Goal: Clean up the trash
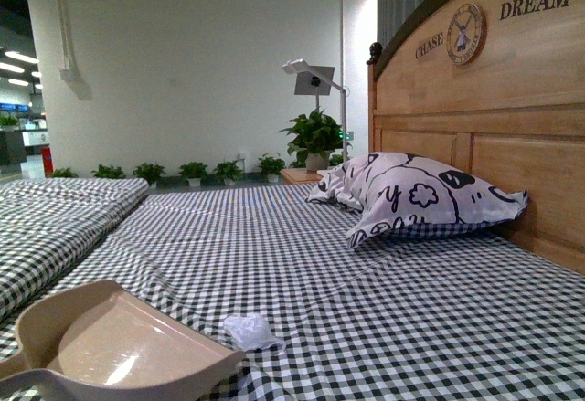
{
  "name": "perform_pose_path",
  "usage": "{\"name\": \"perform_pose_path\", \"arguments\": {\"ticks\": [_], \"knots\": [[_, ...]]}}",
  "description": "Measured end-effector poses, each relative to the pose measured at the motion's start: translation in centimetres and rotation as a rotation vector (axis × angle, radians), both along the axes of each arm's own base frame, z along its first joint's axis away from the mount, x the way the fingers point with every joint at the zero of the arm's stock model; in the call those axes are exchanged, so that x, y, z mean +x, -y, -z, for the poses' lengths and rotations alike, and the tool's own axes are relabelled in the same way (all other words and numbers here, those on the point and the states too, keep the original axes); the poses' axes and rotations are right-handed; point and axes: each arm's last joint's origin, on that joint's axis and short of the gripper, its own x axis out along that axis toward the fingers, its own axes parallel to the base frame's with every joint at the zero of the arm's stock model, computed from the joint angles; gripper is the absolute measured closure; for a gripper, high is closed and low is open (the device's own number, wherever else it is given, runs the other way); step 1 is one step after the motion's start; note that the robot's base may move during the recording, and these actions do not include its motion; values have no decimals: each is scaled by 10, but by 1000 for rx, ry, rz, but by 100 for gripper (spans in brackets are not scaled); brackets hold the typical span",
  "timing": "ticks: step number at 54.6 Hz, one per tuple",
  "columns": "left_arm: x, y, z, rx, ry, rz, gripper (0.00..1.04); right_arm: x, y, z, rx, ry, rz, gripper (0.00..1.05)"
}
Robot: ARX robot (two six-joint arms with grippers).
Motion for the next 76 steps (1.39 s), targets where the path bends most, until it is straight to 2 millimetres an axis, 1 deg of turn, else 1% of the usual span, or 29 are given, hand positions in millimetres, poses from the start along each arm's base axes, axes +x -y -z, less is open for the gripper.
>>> {"name": "perform_pose_path", "arguments": {"ticks": [8,16,24,37,44,46,48,53,55,58,59,62,64,68,72,76], "knots": [[5,3,5,5,-19,24,76,0,0,0,0,0,0,85],[2,4,12,-13,-81,55,76,0,0,0,0,0,0,85],[0,5,15,-8,-111,66,76,0,0,0,0,0,0,85],[0,5,16,-4,-112,70,76,0,0,0,4,-4,-7,85],[0,5,16,-2,-111,70,76,14,-5,-3,-4,-246,-185,85],[0,5,16,-1,-111,71,76,21,-8,-2,14,-298,-225,85],[0,5,16,-1,-111,72,76,33,-14,1,35,-349,-276,85],[0,5,16,1,-110,73,76,56,-25,5,62,-413,-358,85],[0,5,16,1,-110,74,76,70,-33,4,70,-433,-391,85],[0,5,16,1,-110,74,76,87,-41,5,76,-460,-417,85],[0,5,16,1,-110,74,76,95,-45,7,76,-475,-426,85],[0,5,16,1,-110,75,76,121,-57,14,61,-512,-419,85],[0,5,16,1,-110,75,76,142,-66,21,38,-539,-414,85],[0,5,16,1,-110,75,76,170,-81,33,8,-580,-403,85],[0,5,16,1,-110,75,76,192,-93,44,-23,-614,-397,85],[0,5,16,1,-110,76,76,210,-104,57,-64,-645,-387,85]]}}
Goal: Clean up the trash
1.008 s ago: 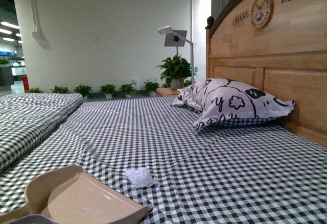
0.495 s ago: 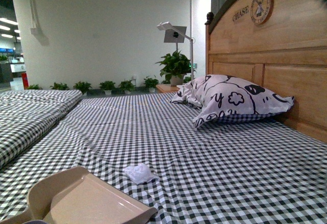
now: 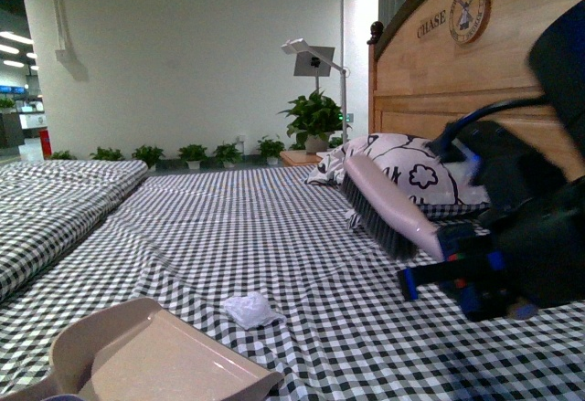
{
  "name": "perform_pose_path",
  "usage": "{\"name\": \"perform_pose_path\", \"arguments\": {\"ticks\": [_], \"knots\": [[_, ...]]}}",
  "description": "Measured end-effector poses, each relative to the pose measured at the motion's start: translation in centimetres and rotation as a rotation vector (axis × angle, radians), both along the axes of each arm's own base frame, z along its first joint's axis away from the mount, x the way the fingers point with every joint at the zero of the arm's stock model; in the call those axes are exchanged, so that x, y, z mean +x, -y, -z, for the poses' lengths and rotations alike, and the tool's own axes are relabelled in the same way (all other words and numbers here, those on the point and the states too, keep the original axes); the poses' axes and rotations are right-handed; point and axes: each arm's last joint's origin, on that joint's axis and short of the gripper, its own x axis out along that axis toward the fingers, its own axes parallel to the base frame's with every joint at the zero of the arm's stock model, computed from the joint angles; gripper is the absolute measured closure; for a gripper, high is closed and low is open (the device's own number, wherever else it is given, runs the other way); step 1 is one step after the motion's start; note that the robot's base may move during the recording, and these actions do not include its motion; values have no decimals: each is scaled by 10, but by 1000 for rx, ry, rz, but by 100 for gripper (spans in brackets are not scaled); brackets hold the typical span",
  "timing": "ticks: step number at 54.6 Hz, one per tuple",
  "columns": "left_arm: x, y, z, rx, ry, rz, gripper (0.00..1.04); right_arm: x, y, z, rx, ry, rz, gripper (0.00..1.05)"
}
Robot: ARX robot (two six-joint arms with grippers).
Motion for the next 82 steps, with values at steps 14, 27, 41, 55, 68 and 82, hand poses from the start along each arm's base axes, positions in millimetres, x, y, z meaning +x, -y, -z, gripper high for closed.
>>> {"name": "perform_pose_path", "arguments": {"ticks": [14,27,41,55,68,82], "knots": [[0,0,0,1,1,1,76,42,-34,36,-128,-53,27,85],[0,0,0,2,1,2,76,58,-57,69,-185,-92,20,85],[0,0,0,2,1,2,76,29,-94,82,-121,-233,-242,85],[0,0,0,4,3,4,76,-25,-71,23,45,-282,-713,85],[0,0,0,4,3,4,76,-10,-5,-28,-7,-85,-552,85],[3,0,-1,-24,140,-86,76,-8,46,-33,31,47,-289,85]]}}
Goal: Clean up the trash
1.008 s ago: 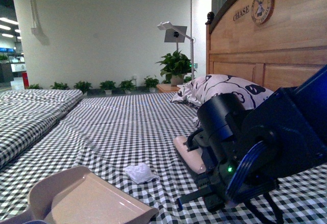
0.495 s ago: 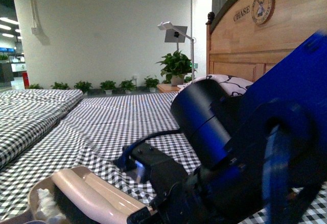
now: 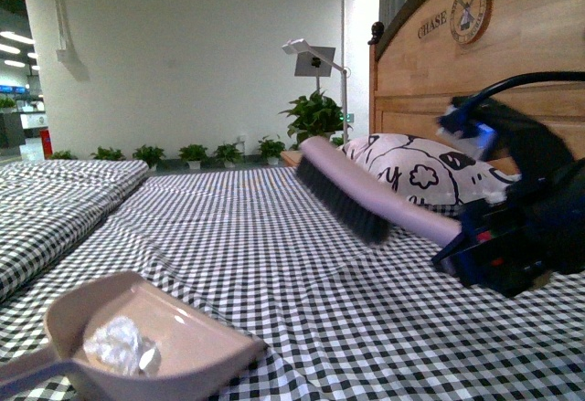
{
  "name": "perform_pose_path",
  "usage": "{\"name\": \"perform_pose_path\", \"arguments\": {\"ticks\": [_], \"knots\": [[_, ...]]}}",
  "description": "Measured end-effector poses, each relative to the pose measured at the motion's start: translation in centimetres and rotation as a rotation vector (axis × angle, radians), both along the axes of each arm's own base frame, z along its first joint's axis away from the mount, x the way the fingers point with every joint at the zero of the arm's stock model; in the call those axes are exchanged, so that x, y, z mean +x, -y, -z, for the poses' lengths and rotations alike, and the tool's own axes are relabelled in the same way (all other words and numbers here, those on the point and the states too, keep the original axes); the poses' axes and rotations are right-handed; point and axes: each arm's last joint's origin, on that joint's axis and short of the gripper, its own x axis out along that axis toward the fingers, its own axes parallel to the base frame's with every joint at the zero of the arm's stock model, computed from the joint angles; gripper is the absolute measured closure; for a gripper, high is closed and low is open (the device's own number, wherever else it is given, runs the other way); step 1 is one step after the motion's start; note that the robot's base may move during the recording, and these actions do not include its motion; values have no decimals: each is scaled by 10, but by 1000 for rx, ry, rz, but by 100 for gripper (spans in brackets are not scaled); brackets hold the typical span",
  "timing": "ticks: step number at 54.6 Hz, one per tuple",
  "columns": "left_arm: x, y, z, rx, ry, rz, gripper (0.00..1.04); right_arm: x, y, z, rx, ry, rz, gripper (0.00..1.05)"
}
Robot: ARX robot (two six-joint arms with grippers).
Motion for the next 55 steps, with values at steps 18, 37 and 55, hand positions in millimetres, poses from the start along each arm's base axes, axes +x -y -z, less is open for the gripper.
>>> {"name": "perform_pose_path", "arguments": {"ticks": [18,37,55], "knots": [[-15,1,-37,-163,153,-170,76,-41,95,-9,247,17,272,85],[-79,28,-87,-312,301,-217,76,-127,132,-70,440,228,315,85],[-141,39,-117,-349,516,-267,76,-193,124,-89,499,310,270,85]]}}
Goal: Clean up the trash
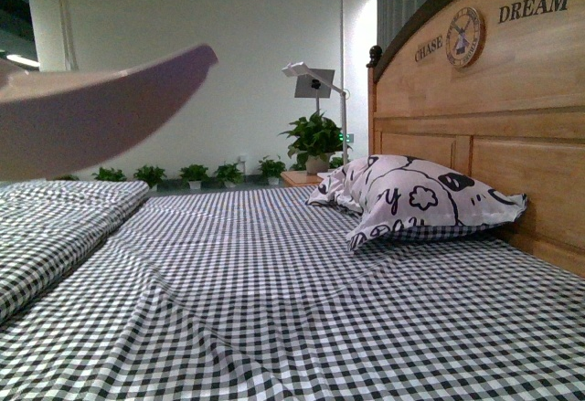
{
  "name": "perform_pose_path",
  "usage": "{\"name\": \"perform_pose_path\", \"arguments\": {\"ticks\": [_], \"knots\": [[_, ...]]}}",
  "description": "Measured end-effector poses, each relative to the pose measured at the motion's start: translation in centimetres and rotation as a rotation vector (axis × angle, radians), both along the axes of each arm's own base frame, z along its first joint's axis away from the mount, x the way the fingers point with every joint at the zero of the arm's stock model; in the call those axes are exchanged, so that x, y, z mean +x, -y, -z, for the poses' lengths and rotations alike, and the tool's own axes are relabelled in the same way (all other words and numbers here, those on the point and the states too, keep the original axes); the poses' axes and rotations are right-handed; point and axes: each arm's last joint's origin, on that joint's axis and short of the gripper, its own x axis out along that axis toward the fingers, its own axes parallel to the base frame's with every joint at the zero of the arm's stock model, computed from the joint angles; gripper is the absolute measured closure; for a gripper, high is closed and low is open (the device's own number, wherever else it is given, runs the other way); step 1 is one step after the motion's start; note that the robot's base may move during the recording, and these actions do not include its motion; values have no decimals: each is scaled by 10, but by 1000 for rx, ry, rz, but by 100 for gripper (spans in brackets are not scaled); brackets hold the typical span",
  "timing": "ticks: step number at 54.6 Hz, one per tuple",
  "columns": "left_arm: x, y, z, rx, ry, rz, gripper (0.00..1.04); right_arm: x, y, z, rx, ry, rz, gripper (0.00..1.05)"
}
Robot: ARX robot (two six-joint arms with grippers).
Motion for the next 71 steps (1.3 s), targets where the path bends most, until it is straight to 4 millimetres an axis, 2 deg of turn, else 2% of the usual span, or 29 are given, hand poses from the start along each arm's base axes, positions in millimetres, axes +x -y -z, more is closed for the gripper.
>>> {"name": "perform_pose_path", "arguments": {"ticks": [7,21,32,71], "knots": [[-17,1,3,-3,20,-14,76,-20,-4,-4,9,43,8,85],[-37,4,1,-15,64,-16,76,-18,-12,3,20,32,45,85],[-36,5,3,-18,56,-14,76,-19,-12,4,22,32,91,85],[-36,5,3,-19,56,-13,76,-19,-12,4,22,32,89,85]]}}
